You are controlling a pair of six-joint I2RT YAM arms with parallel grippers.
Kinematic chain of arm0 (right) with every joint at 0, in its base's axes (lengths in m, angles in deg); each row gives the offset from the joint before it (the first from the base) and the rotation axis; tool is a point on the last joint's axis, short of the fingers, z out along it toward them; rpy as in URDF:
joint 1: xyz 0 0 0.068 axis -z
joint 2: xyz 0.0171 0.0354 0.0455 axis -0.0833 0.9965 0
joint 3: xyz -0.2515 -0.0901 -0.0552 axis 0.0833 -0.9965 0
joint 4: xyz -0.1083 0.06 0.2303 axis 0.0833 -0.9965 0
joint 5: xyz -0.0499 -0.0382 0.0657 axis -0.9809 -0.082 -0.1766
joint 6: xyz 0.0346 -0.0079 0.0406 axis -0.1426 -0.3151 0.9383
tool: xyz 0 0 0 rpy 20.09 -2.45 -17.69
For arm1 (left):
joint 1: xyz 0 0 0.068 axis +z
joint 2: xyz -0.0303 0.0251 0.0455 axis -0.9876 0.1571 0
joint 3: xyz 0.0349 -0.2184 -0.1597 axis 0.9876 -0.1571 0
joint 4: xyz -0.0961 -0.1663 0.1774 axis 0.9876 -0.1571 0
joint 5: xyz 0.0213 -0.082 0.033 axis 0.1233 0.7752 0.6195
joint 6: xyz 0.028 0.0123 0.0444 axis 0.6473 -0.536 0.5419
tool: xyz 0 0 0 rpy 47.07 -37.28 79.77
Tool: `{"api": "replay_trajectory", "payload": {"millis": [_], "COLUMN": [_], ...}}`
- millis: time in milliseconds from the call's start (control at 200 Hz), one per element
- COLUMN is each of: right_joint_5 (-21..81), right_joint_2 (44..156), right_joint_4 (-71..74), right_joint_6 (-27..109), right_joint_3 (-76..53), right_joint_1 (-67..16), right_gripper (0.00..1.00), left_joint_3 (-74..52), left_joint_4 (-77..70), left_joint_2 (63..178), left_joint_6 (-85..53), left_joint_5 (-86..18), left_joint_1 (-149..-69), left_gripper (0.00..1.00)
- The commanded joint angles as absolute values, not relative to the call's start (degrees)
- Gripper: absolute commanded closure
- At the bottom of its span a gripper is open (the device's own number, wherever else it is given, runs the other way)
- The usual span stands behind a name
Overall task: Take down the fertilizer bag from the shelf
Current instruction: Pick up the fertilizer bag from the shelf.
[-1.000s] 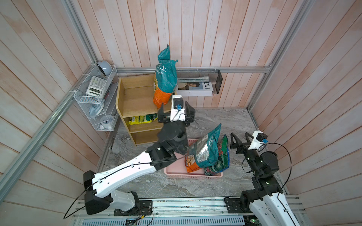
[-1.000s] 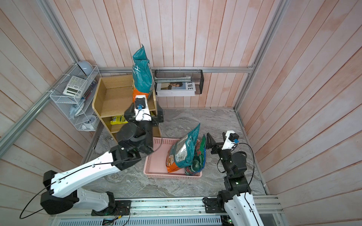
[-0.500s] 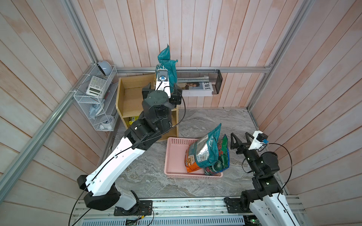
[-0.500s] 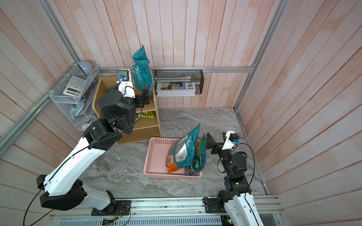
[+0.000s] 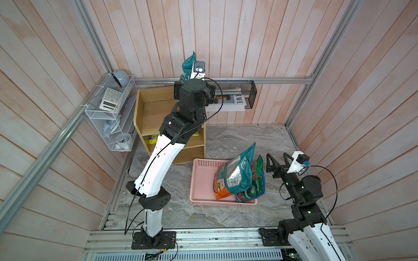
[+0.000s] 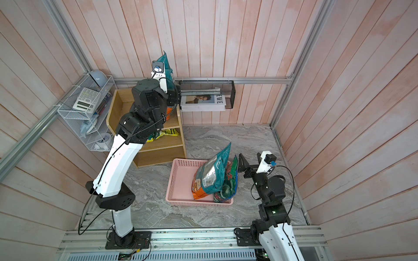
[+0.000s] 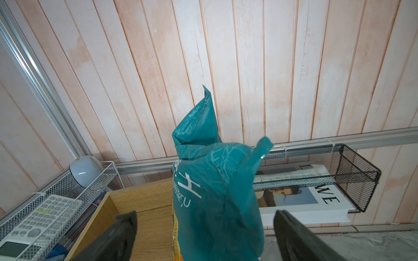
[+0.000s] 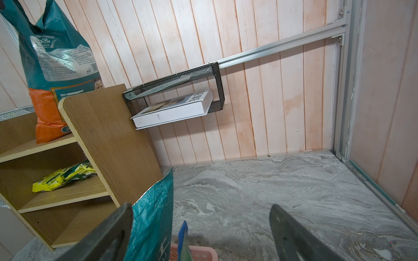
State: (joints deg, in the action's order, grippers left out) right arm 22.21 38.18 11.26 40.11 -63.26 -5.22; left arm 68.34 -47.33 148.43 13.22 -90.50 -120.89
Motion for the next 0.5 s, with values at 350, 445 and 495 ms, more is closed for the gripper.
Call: {"api": "replay_trajectory", "payload": {"millis": [350, 445, 495], "right_joint_5": [22.69, 22.77, 22.9], "right_joint_2": [38.8, 38.75, 38.71], "right_joint_4": [12.74, 13.07, 13.1], "right_joint_6": [40.38, 40.45, 40.46], "right_joint_3": [-63.96, -64.16, -64.18], "right_joint_1": [-5.37, -5.33, -5.33], "right_gripper": [0.02, 0.02, 0.02], "left_joint_3": [67.45, 66.39, 64.91], "left_joint_4": [-43.35, -44.29, -44.53], "left_joint_2": [149.0, 146.83, 145.3], "left_joint_6": [13.38, 10.96, 10.82], "left_joint_5": [-82.34, -83.59, -84.42], "left_joint_1": [-117.88, -118.26, -118.87], "left_gripper": [0.9, 1.0, 1.0]}}
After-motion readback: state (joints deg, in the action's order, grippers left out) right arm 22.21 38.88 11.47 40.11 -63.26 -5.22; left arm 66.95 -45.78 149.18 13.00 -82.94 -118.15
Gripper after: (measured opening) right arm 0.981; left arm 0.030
